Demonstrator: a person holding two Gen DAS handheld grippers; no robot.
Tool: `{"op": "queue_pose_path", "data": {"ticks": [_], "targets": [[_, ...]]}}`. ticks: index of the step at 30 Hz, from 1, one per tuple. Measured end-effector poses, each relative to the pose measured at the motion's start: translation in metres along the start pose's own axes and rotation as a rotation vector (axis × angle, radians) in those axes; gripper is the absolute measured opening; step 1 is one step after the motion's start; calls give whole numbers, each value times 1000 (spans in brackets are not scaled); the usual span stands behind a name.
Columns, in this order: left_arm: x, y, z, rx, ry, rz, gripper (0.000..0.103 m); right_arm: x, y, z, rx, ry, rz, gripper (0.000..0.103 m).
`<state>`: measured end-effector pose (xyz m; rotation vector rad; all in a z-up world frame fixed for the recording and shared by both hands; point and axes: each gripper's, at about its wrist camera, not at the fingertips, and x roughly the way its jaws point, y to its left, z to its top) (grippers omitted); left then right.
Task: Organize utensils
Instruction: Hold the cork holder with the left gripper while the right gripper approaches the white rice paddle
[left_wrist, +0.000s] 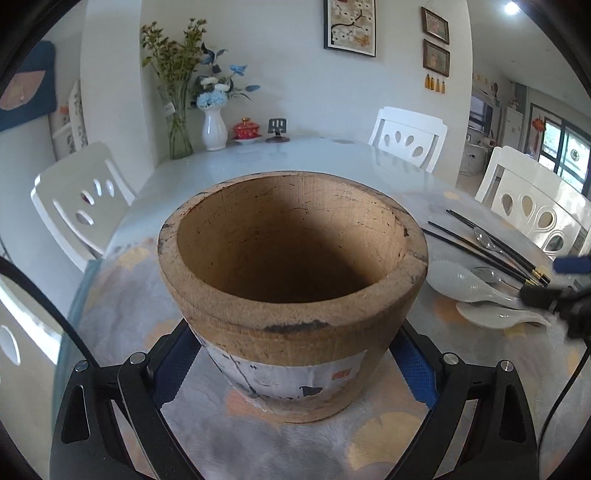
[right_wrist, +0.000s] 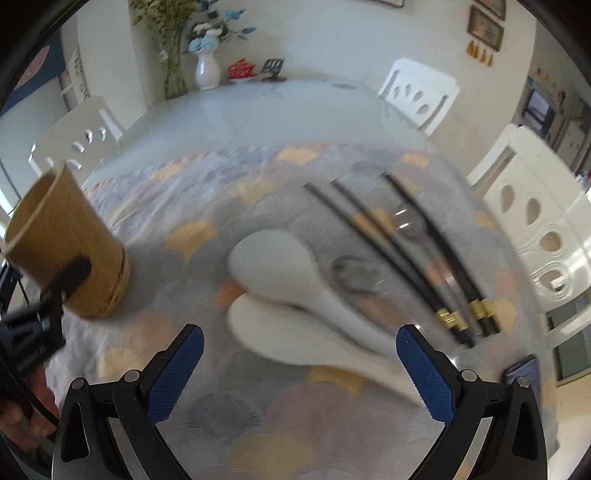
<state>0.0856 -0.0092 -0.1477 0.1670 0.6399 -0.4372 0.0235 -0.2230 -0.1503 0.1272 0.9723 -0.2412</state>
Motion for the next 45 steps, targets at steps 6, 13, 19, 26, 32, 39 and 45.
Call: {"op": "queue_pose_path", "data": {"ticks": [6, 13, 19, 26, 32, 39, 45], "targets": [[-1, -2, -4, -16, -20, 19, 96, -23, -33, 6, 5, -55, -46, 103], [0, -6, -5, 2, -26, 34, 96, -38, -52, 14, -36, -68, -73, 103], [-1, -6, -7, -7, -37, 43, 96, -44, -68, 16, -35, -60, -75, 103], [-3, -5, -8, -25, -37, 33, 96, -32, -61, 14, -64, -4, -26, 99], [-2, -7, -7, -7, -34, 51, 96, -15, -47, 22, -123, 53, -12, 89], [-1, -8, -7, -3, -29, 56, 97, 2, -37, 24, -133, 93, 68, 80], [1, -6, -7, -13, -9, 50, 97, 24, -22, 23, -183, 144, 136, 80]]}}
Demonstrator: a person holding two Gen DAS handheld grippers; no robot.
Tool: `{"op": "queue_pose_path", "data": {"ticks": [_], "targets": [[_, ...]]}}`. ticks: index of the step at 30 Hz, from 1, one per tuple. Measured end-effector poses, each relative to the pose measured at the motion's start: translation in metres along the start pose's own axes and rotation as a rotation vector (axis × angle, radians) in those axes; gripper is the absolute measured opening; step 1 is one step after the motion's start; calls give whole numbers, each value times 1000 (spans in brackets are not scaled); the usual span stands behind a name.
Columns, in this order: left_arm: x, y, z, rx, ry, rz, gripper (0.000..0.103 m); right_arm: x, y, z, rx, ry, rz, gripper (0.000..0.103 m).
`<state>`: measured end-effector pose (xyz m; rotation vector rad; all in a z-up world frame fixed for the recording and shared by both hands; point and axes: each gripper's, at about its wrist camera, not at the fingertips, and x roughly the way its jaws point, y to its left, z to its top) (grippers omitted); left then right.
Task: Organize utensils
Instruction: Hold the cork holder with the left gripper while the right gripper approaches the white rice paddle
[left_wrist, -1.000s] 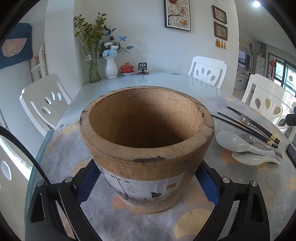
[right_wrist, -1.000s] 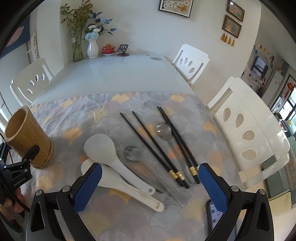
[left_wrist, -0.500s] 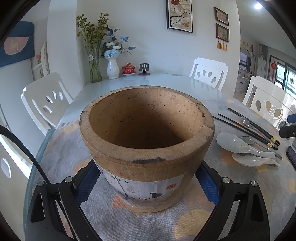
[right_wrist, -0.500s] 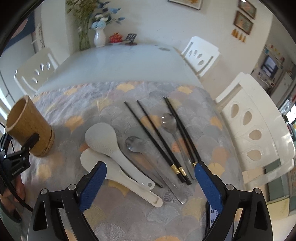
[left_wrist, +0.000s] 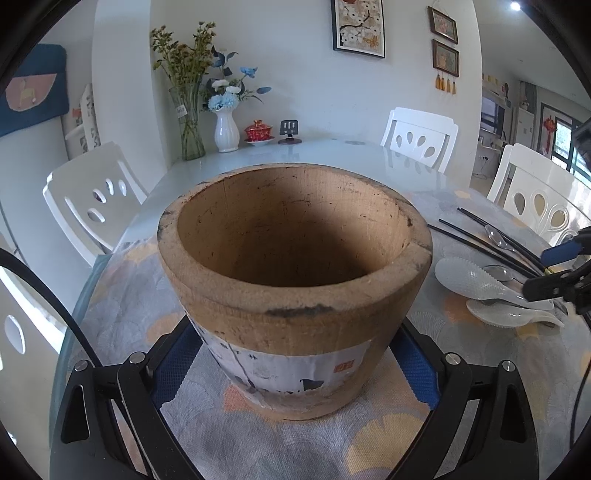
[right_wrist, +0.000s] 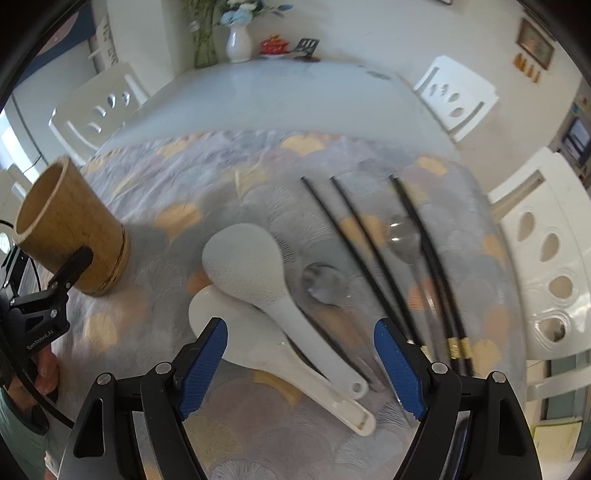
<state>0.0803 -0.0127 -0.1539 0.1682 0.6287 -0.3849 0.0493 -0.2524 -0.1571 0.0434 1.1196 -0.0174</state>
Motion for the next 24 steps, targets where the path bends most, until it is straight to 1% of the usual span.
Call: {"op": "queue_pose_path", "data": {"ticks": [4, 6, 9, 14, 17, 22, 24], "targets": [[-1, 0, 0, -6, -1, -8, 96, 13, 7, 6, -39, 11, 0, 80], [-1, 0, 0, -7, -1, -9, 96, 18, 11, 9, -56, 22, 0, 73], [0, 0, 0, -11, -1, -13, 96, 25, 15, 12, -71, 39, 18, 69], [1, 3, 0, -21, 4, -30, 96, 30, 14, 17, -65, 45, 40, 68], [1, 3, 0, -20, 3, -29, 96, 36, 15, 20, -61, 60, 70, 68], [2, 4, 0, -23, 5, -34, 97, 48, 20, 24, -89, 89, 60, 68], [2, 3, 0, -25, 5, -36, 97, 52, 19, 26, -91, 105, 74, 68]]}}
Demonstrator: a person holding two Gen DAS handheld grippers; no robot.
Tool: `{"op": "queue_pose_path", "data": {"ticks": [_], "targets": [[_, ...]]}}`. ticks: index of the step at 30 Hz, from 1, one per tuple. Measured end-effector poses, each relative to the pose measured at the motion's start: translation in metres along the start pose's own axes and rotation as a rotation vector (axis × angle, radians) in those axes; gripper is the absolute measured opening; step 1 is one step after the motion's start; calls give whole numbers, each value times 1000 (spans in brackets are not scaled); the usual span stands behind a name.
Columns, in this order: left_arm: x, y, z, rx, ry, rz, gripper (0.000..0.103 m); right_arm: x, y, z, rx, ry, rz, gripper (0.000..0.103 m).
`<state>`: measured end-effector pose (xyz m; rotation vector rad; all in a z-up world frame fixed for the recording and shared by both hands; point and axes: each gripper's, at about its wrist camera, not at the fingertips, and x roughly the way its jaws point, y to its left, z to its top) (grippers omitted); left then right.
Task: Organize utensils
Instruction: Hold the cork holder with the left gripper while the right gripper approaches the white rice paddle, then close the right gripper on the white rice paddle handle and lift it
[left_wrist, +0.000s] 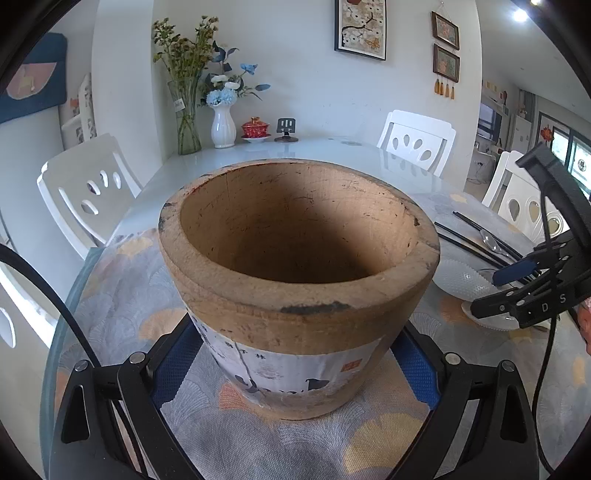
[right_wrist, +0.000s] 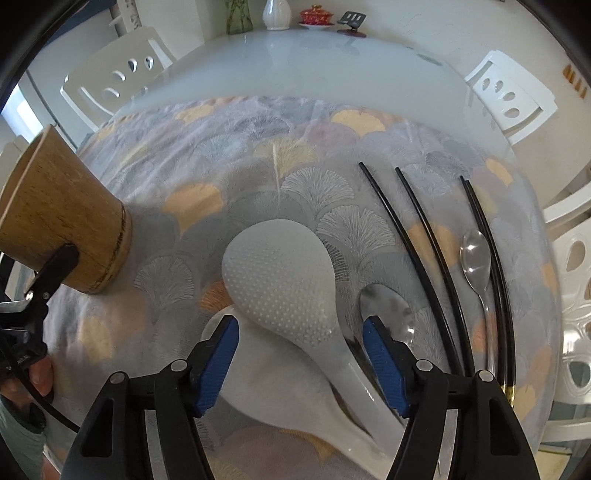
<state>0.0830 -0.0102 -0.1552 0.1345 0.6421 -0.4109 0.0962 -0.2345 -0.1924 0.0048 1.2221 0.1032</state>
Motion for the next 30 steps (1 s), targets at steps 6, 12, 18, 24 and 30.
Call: {"op": "queue_pose_path", "data": {"ticks": [6, 12, 18, 24, 30], "targets": [[0, 0, 0, -1, 1, -1, 97, 12, -6, 5, 0, 36, 41, 68], [0, 0, 0, -2, 1, -1, 97, 16, -10, 13, -7, 41, 63, 63], [1, 1, -1, -6, 3, -5, 98, 16, -15, 19, -4, 40, 71, 54], [1, 1, -1, -6, 3, -4, 98, 11, -24, 19, 28, 52, 98, 33], [1, 2, -1, -6, 3, -4, 98, 11, -34, 18, 63, 63, 115, 26]]}}
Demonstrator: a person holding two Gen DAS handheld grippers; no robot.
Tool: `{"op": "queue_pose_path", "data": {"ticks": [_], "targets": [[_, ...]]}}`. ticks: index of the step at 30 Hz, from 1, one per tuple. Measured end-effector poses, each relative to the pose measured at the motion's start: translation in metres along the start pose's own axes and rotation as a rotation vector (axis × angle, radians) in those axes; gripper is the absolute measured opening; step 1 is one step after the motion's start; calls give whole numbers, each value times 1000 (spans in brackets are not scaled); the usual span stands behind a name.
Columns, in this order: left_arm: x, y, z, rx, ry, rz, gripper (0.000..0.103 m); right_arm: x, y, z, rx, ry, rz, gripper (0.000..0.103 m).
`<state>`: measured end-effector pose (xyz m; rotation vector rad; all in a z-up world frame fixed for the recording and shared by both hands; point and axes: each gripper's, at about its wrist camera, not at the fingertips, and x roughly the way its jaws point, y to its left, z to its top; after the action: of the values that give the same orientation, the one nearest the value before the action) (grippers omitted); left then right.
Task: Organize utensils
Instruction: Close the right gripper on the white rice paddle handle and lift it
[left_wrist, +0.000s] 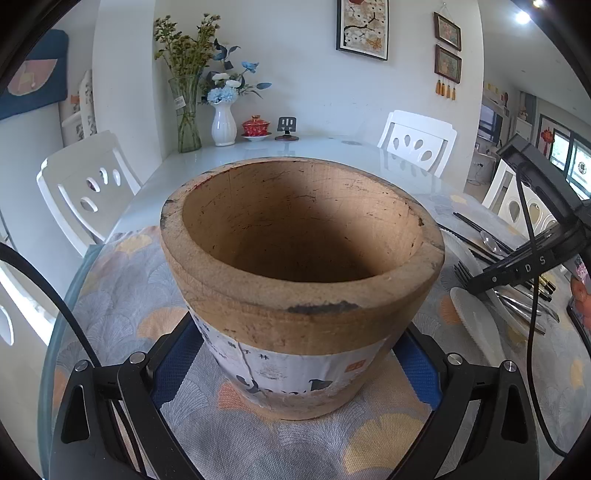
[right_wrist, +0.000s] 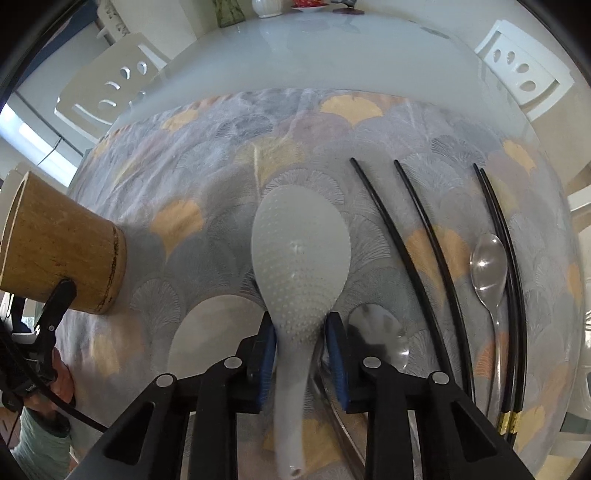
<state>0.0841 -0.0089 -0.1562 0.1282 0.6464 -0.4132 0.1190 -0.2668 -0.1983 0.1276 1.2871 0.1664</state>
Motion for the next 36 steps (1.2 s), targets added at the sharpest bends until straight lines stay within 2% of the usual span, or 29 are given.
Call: {"op": "queue_pose_path", "data": {"ticks": [8, 13, 19, 22, 23, 24, 28, 31, 33, 36], "targets": [[0, 1, 0, -2, 1, -3, 98, -5, -20, 1, 72, 10, -14, 23], [1, 2, 0, -4, 2, -4, 98, -9, -45, -5, 177, 0, 89, 22], [3, 1, -1, -4, 9, -1, 99, -4, -38, 10, 185, 17, 10, 26], [3, 1, -1, -5, 10, -2, 98, -2, -29, 22, 167, 9, -47, 39], [3, 1, -1, -5, 10, -2, 98, 0, -27, 25, 161, 6, -66, 51], [3, 1, -1, -6, 10, -3, 99, 0, -23, 29, 160, -2, -86, 54], [3, 1, -1, -8, 10, -4, 99, 9, -21, 42, 194, 15, -110, 54], [3, 1, -1, -9, 11, -6, 99, 20, -13, 53, 168, 30, -151, 63], [3, 1, -1, -12, 12, -9, 99, 27, -3, 60, 114, 52, -178, 75], [4, 2, -1, -19, 15, -16, 99, 30, -3, 64, 84, 68, -172, 80]]}}
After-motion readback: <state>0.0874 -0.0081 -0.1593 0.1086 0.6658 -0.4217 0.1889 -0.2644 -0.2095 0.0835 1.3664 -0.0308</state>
